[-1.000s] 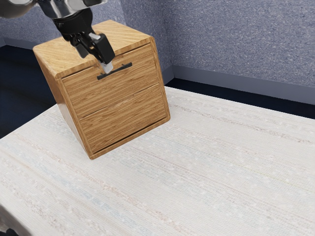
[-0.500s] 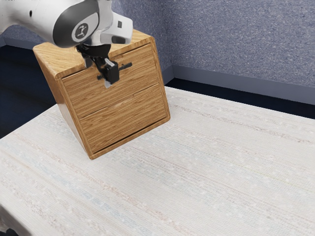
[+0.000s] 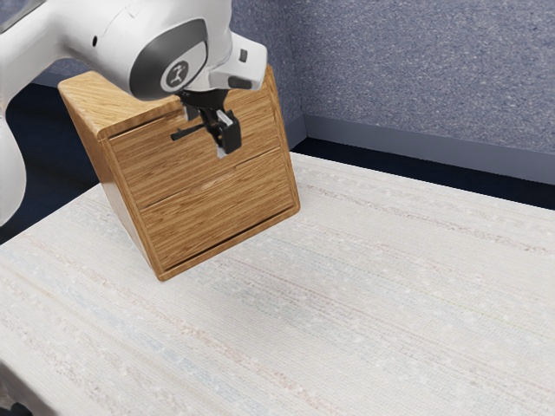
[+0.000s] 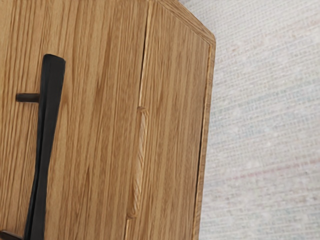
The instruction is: Pull the drawer handle with one arm to open the drawer
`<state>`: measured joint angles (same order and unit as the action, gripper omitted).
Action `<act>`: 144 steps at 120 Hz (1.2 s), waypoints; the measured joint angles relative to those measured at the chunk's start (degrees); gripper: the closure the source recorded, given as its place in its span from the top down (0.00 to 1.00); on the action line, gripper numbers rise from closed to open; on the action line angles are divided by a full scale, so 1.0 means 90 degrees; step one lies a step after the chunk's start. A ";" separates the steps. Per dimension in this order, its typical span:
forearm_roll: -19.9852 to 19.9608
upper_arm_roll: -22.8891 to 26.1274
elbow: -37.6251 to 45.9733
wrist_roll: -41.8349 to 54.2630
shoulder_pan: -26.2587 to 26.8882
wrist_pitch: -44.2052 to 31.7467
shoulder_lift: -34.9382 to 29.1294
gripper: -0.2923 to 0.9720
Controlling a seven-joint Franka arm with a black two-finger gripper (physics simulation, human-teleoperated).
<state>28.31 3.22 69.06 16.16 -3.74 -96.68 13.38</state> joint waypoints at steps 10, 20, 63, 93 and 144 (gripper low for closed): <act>0.0010 0.0000 -0.0008 0.0021 0.0004 -0.0044 0.0002 0.75; 0.0038 -0.0001 -0.0014 0.0039 0.0006 -0.0084 0.0017 0.75; 0.0183 -0.0047 -0.0022 0.0090 -0.0042 -0.0317 0.0140 0.75; 0.0194 -0.0156 -0.0003 0.0114 -0.0056 -0.0463 0.0208 0.75; 0.0195 -0.0163 -0.0025 0.0134 -0.0124 -0.0719 0.0332 0.75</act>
<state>30.07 1.75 68.84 17.37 -4.86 -103.15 16.36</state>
